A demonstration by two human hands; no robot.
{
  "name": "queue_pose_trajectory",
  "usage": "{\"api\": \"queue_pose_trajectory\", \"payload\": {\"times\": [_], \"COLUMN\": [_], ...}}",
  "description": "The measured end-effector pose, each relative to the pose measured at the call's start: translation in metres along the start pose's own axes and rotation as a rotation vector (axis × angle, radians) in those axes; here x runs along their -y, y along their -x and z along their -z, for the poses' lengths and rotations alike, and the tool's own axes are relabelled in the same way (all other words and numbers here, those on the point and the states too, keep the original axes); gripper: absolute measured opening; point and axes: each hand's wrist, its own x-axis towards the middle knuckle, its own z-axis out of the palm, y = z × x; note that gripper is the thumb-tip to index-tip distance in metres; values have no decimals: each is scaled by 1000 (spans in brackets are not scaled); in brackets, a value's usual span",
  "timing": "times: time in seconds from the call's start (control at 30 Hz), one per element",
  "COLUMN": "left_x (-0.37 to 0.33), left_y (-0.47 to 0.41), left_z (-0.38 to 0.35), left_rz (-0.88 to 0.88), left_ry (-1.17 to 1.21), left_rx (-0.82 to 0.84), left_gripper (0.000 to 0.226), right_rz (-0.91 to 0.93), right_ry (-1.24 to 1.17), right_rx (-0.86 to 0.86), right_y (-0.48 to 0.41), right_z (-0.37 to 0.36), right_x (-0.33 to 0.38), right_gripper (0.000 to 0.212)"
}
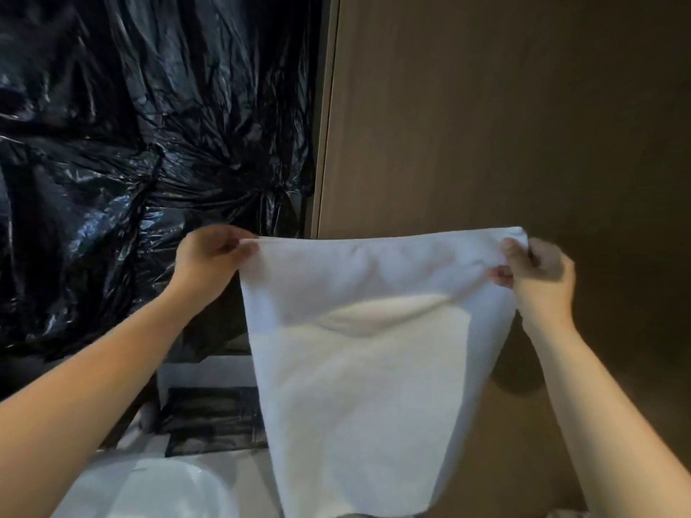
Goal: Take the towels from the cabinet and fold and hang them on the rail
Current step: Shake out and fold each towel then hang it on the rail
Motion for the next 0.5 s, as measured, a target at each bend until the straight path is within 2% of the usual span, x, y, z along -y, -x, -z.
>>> {"api": "queue_pose_trajectory", "payload": {"times": [0.2, 0.4, 0.5], "left_x": [-8, 0, 6], "left_y": [-11, -6, -2], "left_z": [-8, -14, -17], "left_rz": [-64, -24, -14], "left_ry": [57, 54, 69], "left_rx": [-86, -129, -133], "left_gripper": [18, 15, 15], "right_rz": [40, 15, -26], "right_ry": [133, 165, 138], "right_rx": [-68, -74, -42], "right_y": [8, 20, 28], "right_z": [0, -12, -15], "right_x": [-27, -46, -60], "right_gripper": [24, 12, 15]}}
